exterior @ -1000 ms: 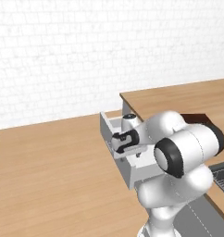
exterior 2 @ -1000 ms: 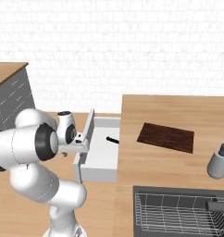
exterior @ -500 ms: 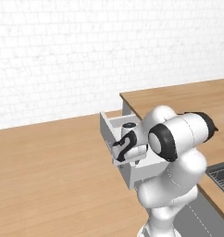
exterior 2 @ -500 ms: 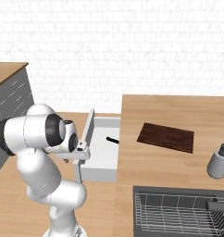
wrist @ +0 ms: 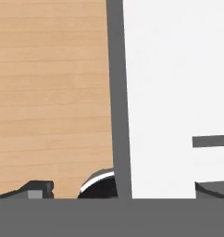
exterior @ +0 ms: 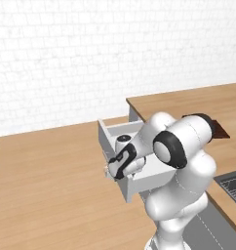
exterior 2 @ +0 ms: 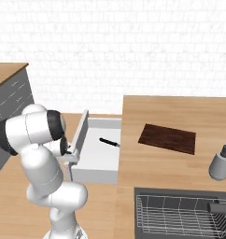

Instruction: Pick up the knife from the drawer and place it on the cutting board. Then place the meat from the plate to the cutting board.

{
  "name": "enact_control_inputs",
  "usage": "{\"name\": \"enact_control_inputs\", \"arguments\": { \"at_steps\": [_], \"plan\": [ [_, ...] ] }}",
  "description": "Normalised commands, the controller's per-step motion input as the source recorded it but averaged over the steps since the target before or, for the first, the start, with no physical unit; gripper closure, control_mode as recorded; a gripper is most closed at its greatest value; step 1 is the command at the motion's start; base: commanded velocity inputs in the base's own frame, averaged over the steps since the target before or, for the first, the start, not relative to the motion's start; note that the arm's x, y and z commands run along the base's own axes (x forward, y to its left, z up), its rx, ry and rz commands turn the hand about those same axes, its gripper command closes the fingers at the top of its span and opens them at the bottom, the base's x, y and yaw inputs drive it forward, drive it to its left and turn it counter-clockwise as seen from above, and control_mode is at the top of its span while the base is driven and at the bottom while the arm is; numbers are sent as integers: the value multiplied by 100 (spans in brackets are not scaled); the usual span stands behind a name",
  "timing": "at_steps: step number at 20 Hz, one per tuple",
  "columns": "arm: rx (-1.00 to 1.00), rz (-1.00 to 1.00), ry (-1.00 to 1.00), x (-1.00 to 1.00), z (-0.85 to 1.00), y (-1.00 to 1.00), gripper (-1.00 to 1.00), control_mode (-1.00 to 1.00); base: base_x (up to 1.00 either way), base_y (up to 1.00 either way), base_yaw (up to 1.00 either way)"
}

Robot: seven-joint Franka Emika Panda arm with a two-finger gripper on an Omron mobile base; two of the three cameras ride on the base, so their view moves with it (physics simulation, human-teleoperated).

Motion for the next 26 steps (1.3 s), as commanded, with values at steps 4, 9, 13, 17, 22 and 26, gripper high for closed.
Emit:
{"name": "enact_control_inputs", "arguments": {
  "at_steps": [4, 9, 13, 17, 22, 26],
  "plan": [
    [0, -3, -13, 0, 0, 100, -100, -100, 0, 0, 0],
    [0, 0, -11, 0, 13, 100, -100, -100, 0, 0, 0],
    [0, 0, -11, 0, 45, 100, -100, -100, 0, 0, 0],
    [0, -2, -5, 0, 75, 100, -100, -100, 0, 0, 0],
    [-1, -6, 0, 1, 100, 63, -100, -100, 0, 0, 0],
    [20, -6, 5, 5, 100, -85, -100, -100, 0, 0, 0]
  ]
}}
